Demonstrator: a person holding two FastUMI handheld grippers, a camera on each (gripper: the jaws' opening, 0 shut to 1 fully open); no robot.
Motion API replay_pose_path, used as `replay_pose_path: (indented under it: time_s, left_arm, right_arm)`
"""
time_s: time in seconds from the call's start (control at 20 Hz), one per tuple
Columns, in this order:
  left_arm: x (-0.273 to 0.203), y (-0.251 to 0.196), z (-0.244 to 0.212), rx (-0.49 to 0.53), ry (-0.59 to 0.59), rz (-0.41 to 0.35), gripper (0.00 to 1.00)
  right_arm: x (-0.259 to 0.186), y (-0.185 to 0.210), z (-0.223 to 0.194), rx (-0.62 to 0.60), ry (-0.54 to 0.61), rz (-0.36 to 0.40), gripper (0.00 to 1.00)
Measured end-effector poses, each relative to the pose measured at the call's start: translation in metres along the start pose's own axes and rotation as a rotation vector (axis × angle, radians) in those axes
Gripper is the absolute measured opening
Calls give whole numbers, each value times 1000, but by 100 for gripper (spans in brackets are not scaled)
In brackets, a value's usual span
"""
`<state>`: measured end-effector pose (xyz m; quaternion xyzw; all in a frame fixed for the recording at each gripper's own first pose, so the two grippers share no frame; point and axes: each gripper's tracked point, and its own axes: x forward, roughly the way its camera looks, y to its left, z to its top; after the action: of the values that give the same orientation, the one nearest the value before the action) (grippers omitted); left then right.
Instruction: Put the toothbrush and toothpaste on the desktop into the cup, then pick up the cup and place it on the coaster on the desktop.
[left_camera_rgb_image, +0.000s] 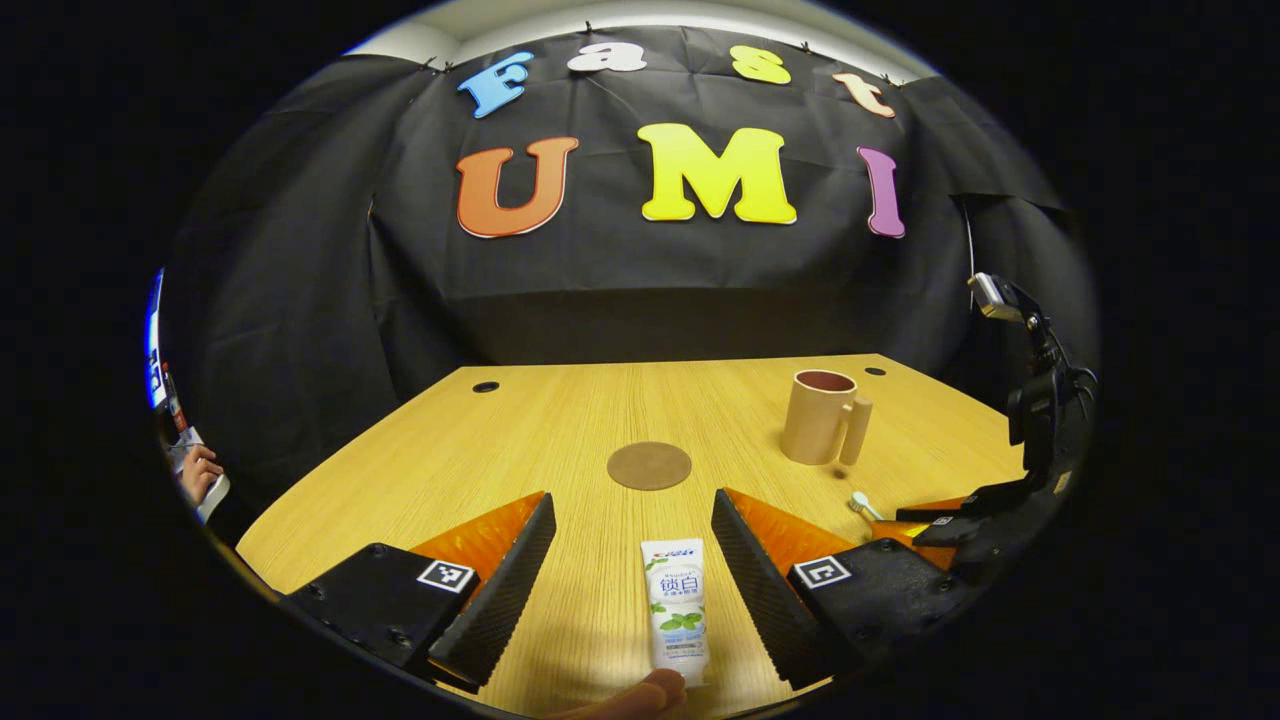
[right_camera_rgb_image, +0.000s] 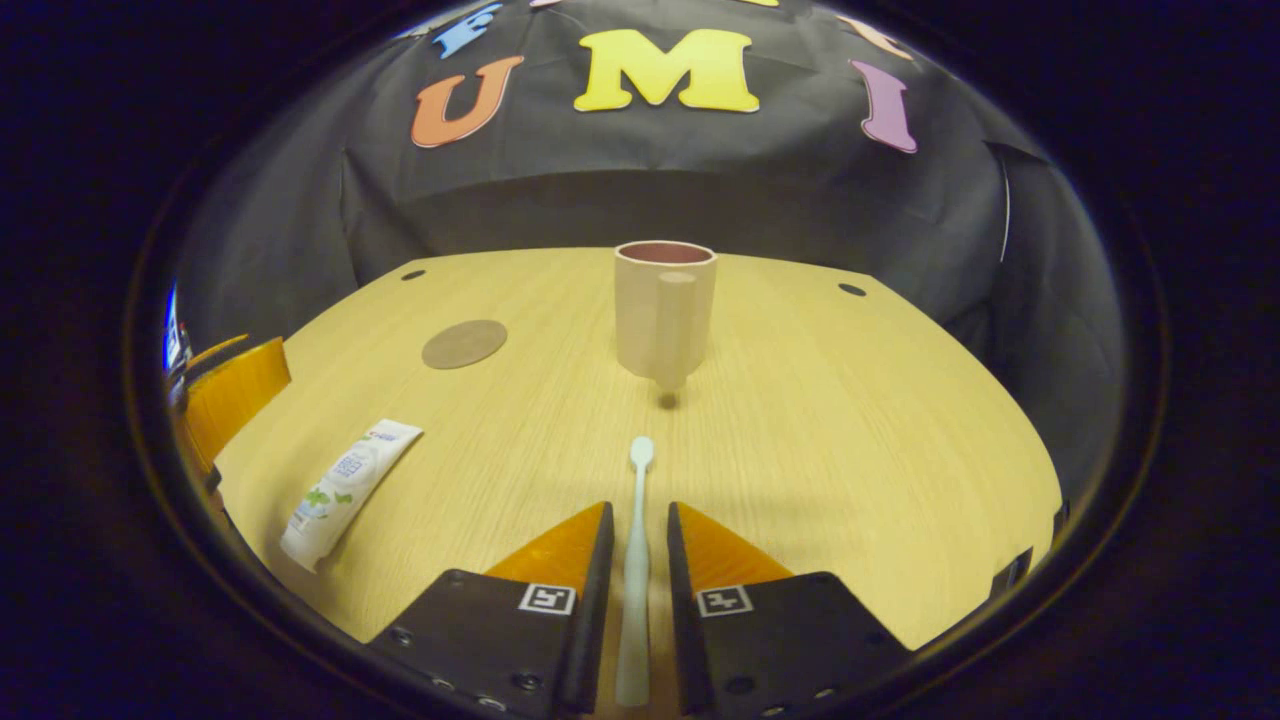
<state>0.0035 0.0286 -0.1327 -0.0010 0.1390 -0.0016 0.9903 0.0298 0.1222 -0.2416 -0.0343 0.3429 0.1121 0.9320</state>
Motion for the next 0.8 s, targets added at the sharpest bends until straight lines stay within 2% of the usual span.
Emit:
replay_pose_path:
  time_s: [0.15,0.25,0.3,0.5,0.8]
  left_arm:
    - [0,-2,-7,1,40,-7,100]
    - [0,-3,-15,8,79,-7,100]
    - [-1,-5,-18,3,100,-11,100]
    - [-1,-12,-38,-38,199,-30,100]
    - [-5,-18,-70,-97,373,-70,99]
  right_arm:
    - [1,-2,-2,14,17,10,24]
    - [-1,-2,-2,19,24,14,11]
    - [-1,-3,-2,20,30,17,8]
    - [-3,-4,0,71,35,53,8]
    - [-16,-4,9,69,-22,70,7]
